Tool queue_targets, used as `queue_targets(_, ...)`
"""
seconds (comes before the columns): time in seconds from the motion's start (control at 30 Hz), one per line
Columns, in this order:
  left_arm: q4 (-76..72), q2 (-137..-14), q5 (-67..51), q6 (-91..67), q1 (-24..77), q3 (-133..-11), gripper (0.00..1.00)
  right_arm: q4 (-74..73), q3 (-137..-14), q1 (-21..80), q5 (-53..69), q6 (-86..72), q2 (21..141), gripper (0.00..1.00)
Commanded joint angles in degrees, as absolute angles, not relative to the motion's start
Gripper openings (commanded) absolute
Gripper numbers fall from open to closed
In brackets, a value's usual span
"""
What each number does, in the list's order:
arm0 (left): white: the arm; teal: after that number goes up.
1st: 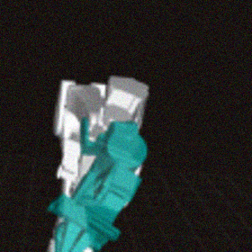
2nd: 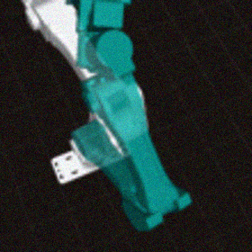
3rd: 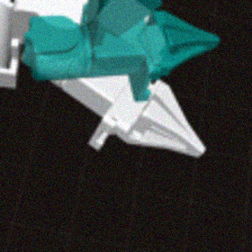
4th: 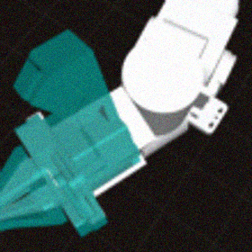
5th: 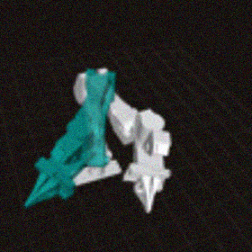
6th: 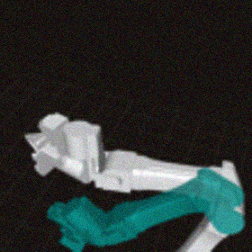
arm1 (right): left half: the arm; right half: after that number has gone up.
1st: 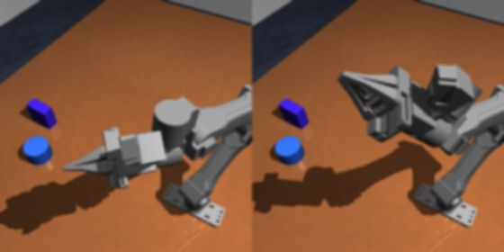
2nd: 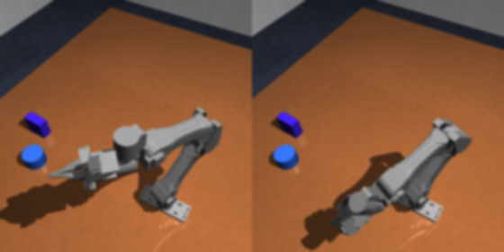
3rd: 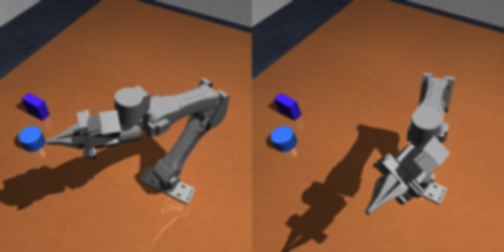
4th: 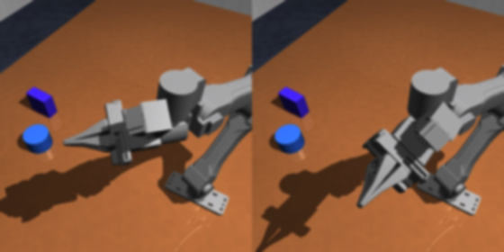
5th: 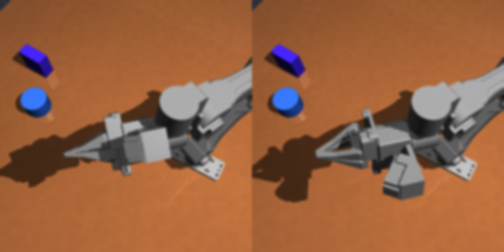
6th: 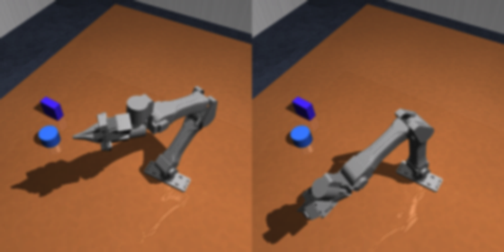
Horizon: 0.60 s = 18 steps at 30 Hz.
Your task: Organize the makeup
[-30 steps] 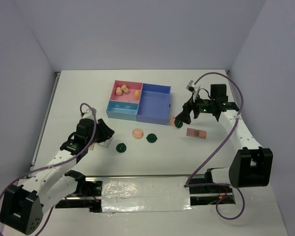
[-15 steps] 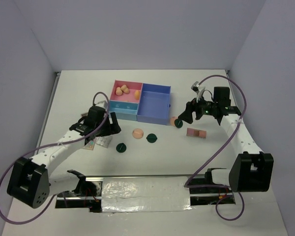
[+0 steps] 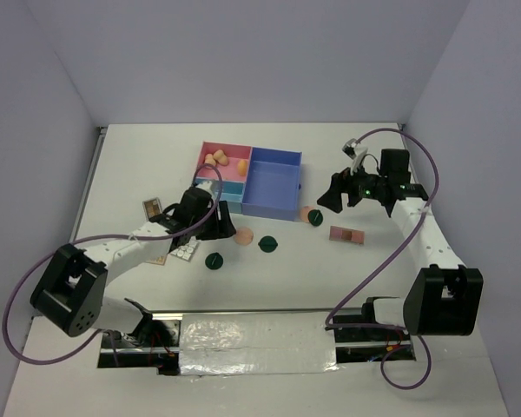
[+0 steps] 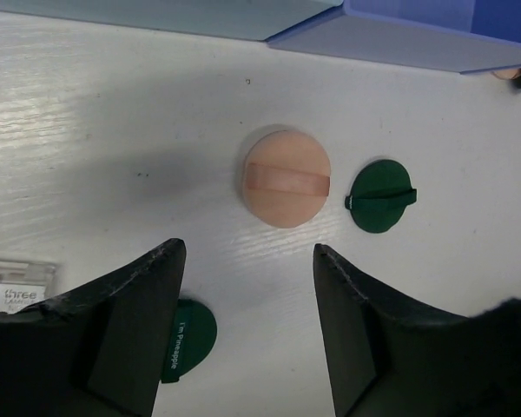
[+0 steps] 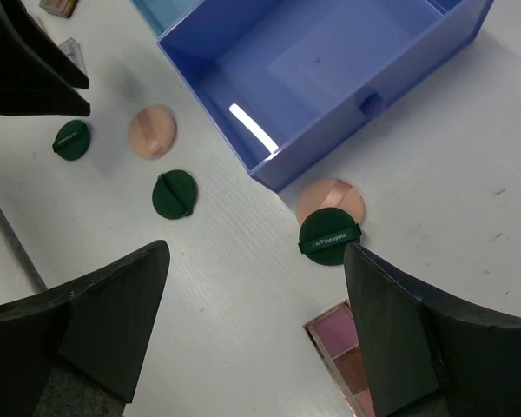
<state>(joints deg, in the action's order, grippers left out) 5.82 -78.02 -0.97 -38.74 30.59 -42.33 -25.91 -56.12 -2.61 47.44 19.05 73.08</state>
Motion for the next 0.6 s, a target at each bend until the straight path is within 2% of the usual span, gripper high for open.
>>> queue_targets(0.0, 0.53, -80.5, -2.02, -40.43, 31.29, -43.59, 0.71, -22.85, -55.64, -3.25, 48.6, 17.58, 70.84, 0.88)
queue_targets(0.37, -3.17, -88.67, -0.26, -41.84, 35.24, -46.14, 0.64, -21.53, -55.02, -3.78, 49.31, 16.52, 71.1, 0.87)
queue_targets(0.57, -0.18, -92.63, 5.71, -40.96, 37.7, -49.13, 0.61, -21.1, -54.93, -3.96, 49.92, 16.26, 71.46, 0.87)
